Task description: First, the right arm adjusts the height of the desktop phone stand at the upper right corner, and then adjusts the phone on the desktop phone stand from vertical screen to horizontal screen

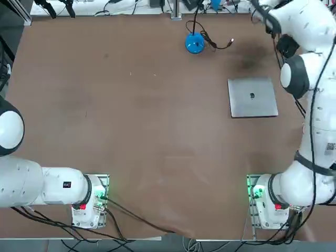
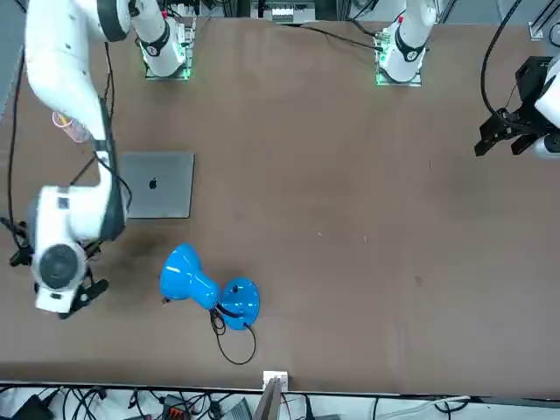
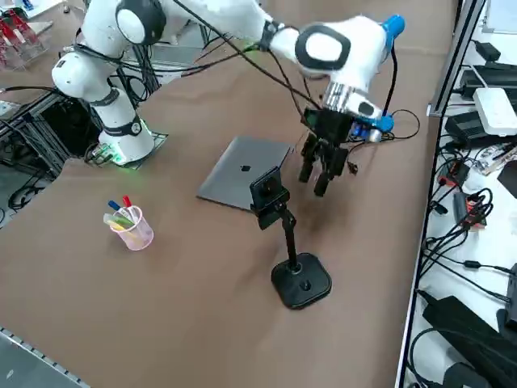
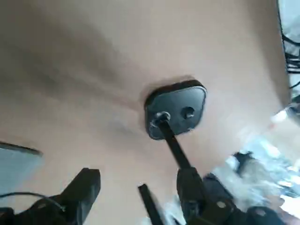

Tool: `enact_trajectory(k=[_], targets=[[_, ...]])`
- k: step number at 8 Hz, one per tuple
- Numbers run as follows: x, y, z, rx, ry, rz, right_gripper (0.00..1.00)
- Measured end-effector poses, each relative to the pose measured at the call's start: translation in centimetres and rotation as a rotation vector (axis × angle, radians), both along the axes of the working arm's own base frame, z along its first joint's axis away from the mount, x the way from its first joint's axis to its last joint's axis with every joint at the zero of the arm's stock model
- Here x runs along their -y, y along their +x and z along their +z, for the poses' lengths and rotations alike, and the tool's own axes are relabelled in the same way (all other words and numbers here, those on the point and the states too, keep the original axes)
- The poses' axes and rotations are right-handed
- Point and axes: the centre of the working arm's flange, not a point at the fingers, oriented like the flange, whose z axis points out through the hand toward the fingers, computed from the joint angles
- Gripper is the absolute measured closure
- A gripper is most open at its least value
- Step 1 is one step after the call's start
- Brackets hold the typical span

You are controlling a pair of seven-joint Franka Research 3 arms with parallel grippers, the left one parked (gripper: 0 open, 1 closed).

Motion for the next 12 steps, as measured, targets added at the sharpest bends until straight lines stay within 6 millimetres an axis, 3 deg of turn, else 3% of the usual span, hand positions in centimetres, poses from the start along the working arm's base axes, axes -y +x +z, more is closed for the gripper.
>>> enact_trajectory(k=[2,5,9,12], targets=[[-0.3,0.0,-2.9,-0.16,-0.105,0.157,0.0],[1.0,-0.6,-4.5,-0.378,-0.134,0.285,0.0],[2.5,-2.6,-6.7,-0.526,-0.194,0.253,0.02],[3.1,-3.3,-6.9,-0.577,-0.233,0.224,0.03]])
